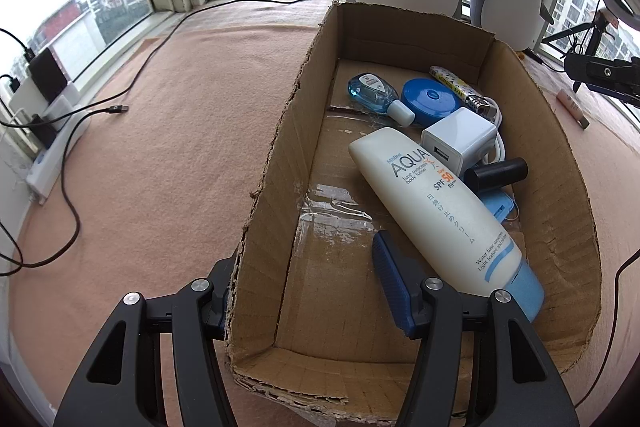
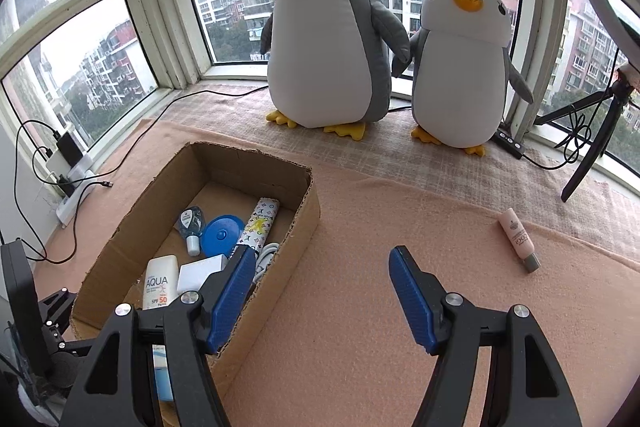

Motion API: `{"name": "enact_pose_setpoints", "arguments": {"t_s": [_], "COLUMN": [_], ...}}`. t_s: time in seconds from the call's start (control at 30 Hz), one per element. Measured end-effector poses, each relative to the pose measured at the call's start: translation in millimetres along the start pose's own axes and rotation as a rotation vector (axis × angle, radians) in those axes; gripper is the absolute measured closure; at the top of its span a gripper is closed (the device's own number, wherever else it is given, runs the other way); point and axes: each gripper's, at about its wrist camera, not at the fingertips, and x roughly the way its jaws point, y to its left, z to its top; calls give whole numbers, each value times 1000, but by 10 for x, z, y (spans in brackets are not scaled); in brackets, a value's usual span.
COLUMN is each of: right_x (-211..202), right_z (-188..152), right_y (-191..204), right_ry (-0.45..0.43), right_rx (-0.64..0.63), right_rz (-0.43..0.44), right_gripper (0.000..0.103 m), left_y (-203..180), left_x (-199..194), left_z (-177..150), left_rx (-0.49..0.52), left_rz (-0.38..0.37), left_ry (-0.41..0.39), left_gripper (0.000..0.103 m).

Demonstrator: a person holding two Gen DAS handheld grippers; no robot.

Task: Organize rigid objects
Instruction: 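Move the right gripper toward the pink cosmetic tube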

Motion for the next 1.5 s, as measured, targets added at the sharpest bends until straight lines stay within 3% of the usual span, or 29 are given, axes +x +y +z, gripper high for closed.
{"name": "enact_pose_setpoints", "arguments": {"t_s": [0.53,0.9,1.3,1.5], "right_x": [-7,268,653,771], "right_z": [-35,-5,24,13], "right_y": [-782,-1463,-1796,-1847], "right_ry": [1,48,123,157], "right_rx": [15,67,107,110], "right_rz": [-113,-153,-164,-170], "right_gripper": [37,38,45,55], "left_y": [8,9,30,36], "left_x": [-14,-13,3,6], "left_z": [1,3,-7,-10], "left_rx": [12,13,10,9], "left_rz": [17,18,18,17], "left_ry": [5,6,9,9], "left_gripper": [43,43,43,43]}}
